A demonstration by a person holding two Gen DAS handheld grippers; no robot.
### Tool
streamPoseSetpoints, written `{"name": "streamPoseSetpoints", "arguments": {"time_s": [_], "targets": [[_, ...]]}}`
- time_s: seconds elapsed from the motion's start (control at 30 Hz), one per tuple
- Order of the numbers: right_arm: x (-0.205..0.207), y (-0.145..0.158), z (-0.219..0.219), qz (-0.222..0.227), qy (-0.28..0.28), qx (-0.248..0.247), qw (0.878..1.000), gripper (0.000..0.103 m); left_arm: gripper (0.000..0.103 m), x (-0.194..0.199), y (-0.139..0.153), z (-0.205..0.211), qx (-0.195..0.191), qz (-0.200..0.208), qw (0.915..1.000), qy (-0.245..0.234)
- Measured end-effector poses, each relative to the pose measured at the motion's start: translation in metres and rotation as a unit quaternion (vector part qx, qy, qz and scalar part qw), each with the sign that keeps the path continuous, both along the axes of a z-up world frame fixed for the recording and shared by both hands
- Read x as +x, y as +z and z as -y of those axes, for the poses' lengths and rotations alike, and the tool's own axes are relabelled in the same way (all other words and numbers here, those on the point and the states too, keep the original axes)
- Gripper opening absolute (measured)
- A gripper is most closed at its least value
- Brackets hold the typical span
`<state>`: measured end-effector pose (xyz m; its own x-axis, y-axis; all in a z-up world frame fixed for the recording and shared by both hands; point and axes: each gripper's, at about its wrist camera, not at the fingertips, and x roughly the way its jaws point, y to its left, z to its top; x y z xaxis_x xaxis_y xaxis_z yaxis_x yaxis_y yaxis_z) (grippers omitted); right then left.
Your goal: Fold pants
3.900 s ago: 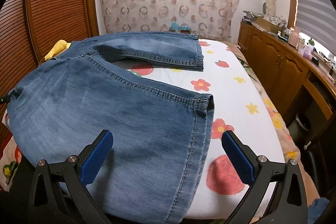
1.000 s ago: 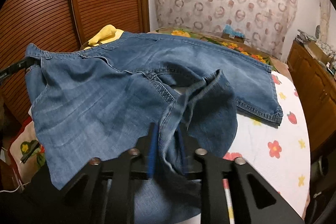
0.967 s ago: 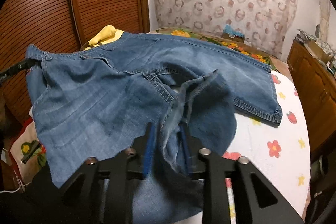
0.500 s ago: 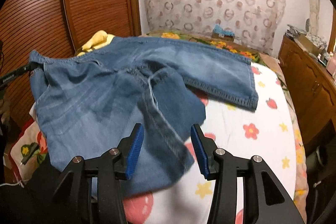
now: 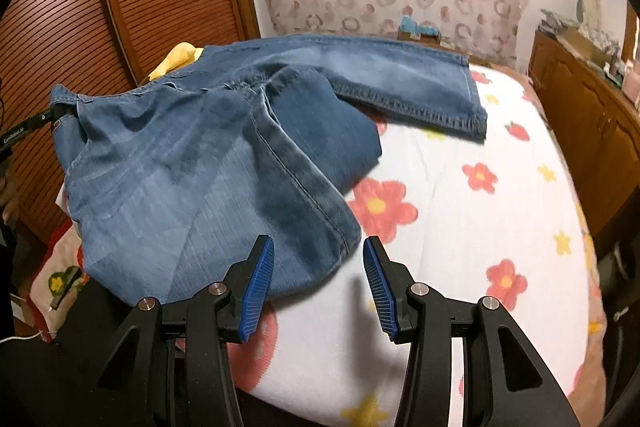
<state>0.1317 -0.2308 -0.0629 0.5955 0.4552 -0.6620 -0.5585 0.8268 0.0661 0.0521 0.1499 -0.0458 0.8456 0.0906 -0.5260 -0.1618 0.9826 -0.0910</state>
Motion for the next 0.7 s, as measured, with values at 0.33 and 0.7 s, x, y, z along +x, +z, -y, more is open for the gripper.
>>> {"name": "streamPoseSetpoints", "arguments": {"time_s": [0.33, 0.7], "targets": [[0.015, -0.012, -0.006, -0.022, 0.005, 0.026, 0.999, 0.034, 0.011, -0.001, -0.001, 0.001, 0.001, 0.008, 1.0000, 0.003], [0.000, 0.039, 0.036, 0.072, -0.028, 0.099, 0.992, 0.007, 0.010, 0.008, 0.026, -0.001, 0.007, 0.052, 0.9986, 0.000]]}}
